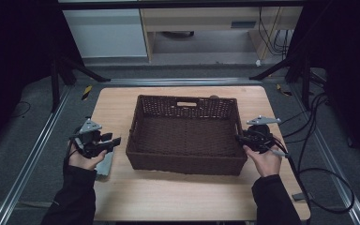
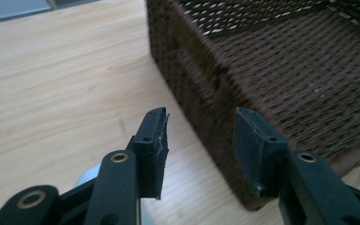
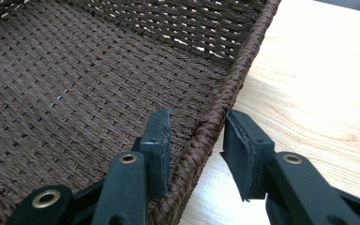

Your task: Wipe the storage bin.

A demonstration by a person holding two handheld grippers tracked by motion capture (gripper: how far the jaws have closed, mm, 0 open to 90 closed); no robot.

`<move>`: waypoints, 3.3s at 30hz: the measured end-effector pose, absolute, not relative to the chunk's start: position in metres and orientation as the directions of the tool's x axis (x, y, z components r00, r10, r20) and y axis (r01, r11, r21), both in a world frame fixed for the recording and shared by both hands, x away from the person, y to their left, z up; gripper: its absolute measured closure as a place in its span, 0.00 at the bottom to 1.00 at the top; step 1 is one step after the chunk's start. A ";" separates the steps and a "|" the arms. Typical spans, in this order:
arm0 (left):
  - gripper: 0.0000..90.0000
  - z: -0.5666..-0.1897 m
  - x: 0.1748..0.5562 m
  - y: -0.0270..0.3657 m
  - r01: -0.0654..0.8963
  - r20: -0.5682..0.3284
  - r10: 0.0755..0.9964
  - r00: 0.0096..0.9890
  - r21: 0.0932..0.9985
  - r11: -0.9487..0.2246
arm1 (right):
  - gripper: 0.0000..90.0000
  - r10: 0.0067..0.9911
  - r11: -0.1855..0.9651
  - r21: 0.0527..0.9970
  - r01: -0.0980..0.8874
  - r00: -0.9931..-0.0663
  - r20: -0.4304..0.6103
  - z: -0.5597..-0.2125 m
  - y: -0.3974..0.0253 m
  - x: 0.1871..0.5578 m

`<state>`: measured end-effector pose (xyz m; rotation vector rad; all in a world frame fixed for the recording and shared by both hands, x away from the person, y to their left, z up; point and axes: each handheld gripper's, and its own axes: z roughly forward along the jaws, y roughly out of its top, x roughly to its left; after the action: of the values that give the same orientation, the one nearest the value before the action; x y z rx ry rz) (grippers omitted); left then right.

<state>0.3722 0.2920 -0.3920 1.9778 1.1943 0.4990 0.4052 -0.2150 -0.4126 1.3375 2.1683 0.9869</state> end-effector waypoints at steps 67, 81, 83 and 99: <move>0.71 -0.401 0.408 0.257 0.594 -0.056 0.857 0.512 0.744 -0.306 | 0.77 0.910 0.280 0.753 0.595 -0.414 -0.011 -0.394 -0.221 0.394; 0.62 -0.398 0.425 0.260 0.599 -0.028 0.863 0.505 0.730 -0.327 | 0.91 0.929 0.265 0.735 0.624 -0.369 -0.021 -0.406 -0.222 0.411; 0.63 -0.398 0.426 0.261 0.599 -0.038 0.861 0.507 0.733 -0.321 | 0.90 0.932 0.261 0.736 0.624 -0.362 -0.022 -0.406 -0.221 0.414; 0.62 -0.395 0.401 0.260 0.575 -0.021 0.860 0.509 0.753 -0.321 | 0.85 0.936 0.270 0.737 0.620 -0.348 -0.050 -0.403 -0.222 0.413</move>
<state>0.4007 0.2595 -0.3951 2.0296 1.1700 0.5049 0.4130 -0.2221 -0.4027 1.4000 2.0625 0.8664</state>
